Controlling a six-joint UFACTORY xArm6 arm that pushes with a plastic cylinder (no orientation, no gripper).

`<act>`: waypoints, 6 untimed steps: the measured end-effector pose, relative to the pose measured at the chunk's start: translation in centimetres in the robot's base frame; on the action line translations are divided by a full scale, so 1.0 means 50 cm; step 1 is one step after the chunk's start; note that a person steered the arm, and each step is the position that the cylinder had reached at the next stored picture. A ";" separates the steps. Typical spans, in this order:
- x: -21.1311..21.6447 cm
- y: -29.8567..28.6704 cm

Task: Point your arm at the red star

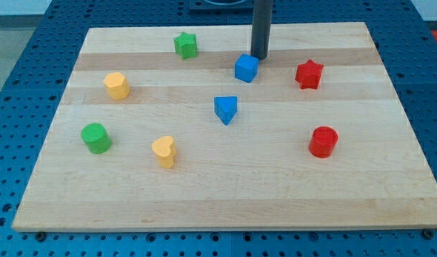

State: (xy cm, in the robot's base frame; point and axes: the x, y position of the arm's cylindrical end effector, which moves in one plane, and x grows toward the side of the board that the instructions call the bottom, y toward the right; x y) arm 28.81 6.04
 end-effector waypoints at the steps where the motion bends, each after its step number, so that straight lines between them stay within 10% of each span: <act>1: 0.047 -0.003; 6: 0.061 0.162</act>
